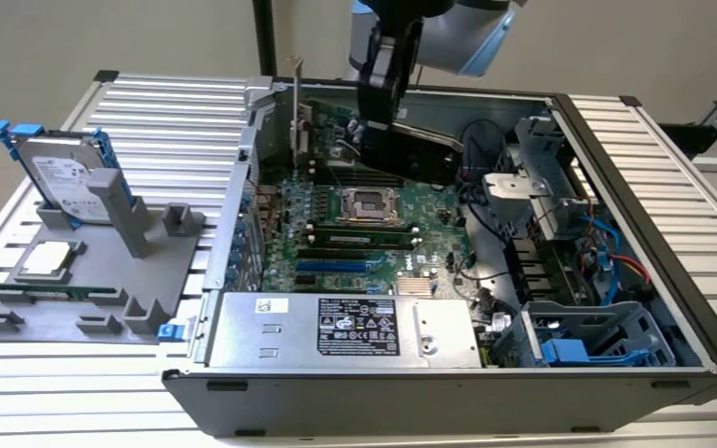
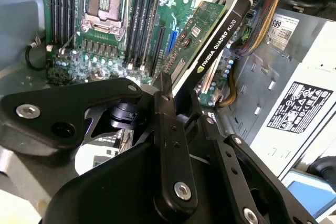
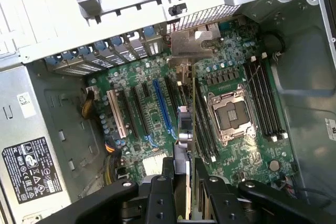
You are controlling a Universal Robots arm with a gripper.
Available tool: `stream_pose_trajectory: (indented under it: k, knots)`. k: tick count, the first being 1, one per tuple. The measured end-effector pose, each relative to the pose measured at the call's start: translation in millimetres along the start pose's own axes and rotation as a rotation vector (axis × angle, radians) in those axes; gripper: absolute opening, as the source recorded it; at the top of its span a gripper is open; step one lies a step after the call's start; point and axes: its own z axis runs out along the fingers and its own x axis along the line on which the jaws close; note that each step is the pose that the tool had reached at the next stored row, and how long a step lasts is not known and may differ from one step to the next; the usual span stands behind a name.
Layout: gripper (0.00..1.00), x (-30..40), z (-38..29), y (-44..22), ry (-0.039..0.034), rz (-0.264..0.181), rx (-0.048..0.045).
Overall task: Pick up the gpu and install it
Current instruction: 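Insert the gpu into the slot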
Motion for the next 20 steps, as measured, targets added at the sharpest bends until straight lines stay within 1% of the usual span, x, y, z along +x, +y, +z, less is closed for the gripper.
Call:
stream_pose_trajectory:
  k: [4,20]
  knots:
    - [0.0,0.0,0.0,0.0,0.0003,-0.025,-0.0006]
    - [0.0,-0.1,0.0,0.0,0.0022,-0.176,-0.0047]
